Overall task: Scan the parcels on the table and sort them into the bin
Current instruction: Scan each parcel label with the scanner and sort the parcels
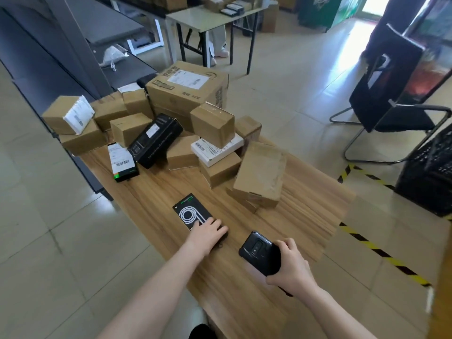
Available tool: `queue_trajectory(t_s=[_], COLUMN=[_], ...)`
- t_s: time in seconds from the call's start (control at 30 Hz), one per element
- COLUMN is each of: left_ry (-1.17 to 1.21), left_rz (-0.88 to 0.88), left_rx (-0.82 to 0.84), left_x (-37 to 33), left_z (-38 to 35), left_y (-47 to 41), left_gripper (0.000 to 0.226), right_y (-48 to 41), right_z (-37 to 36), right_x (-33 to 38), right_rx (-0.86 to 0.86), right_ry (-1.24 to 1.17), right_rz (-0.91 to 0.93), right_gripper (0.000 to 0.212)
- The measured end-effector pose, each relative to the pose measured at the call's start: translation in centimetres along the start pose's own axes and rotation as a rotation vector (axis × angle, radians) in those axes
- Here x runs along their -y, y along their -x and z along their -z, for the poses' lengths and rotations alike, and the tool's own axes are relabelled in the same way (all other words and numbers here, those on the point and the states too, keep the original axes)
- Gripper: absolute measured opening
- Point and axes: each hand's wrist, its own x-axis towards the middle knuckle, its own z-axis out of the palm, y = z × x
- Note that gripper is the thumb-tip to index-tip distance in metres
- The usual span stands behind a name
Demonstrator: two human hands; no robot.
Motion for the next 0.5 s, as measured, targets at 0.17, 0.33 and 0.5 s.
queue_trajectory(t_s=[0.17, 0.33, 0.5], left_ry=[0.19, 0.39, 0.576], left_rz=[0.045, 0.098, 0.136], left_rx=[-0.084, -0.4, -0.618], left_x=[-1.9, -1.9, -1.1], left_z=[1.0, 3.3, 4.0], left_y=[0.9, 3.0, 5.2], left_gripper=[0.092, 0.09, 0.091], right_y=[1.2, 1.4, 1.4], right_z=[0.8, 1.7, 1.4], right_x=[-2.2, -2.6, -1.8], right_rx=[-0.007, -0.034, -0.039], right_ry=[0.01, 0.015, 0.016], right_rz=[0.006, 0.027, 0.067], right_gripper=[0.082, 0.081, 0.082])
